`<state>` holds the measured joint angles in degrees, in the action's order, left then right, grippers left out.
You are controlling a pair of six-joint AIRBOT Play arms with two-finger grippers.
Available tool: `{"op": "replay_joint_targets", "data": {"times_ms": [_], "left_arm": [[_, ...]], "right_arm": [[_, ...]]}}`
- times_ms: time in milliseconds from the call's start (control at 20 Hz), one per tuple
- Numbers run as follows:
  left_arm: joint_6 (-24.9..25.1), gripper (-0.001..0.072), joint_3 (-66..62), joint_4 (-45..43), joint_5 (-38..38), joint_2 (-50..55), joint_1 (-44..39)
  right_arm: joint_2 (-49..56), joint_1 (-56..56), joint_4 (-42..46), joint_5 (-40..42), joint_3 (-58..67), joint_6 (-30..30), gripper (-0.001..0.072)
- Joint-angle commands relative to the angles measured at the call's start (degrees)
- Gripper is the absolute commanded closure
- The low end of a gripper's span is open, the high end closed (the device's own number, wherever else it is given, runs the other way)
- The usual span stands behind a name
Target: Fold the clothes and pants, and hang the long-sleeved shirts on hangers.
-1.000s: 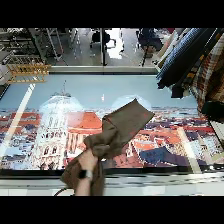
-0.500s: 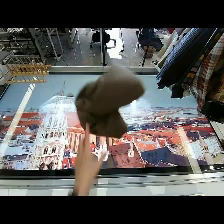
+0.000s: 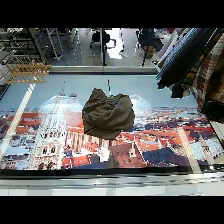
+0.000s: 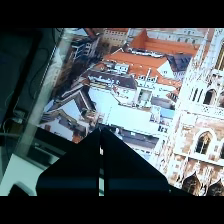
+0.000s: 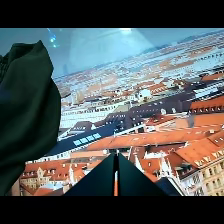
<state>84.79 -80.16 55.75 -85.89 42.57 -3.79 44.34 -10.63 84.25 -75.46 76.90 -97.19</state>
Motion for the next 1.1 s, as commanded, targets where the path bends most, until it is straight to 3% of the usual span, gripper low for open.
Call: {"op": "replay_joint_targets", "data": {"times_ms": [0, 850, 950, 1050], "left_arm": [[0.0, 0.0694, 0.0, 0.0, 0.0, 0.0, 0.0], [0.0, 0.0694, 0.0, 0.0, 0.0, 0.5, 0.0], [0.0, 0.0694, 0.0, 0.3, 1.9, 0.7, 0.0], [0.0, 0.0694, 0.0, 2.0, 2.9, 1.0, 0.0]], "right_arm": [[0.0, 0.0, 0.0, 0.0, 0.1, 0.0, 0.0689], [0.0, 0.0, 0.0, 0.0, 0.1, 0.0, 0.0689], [0.0, 0.0, -1.5, 4.0, 0.1, -0.1, 0.0691], [0.0, 0.0, -6.8, 13.9, 0.1, -0.3, 0.0691]]}}
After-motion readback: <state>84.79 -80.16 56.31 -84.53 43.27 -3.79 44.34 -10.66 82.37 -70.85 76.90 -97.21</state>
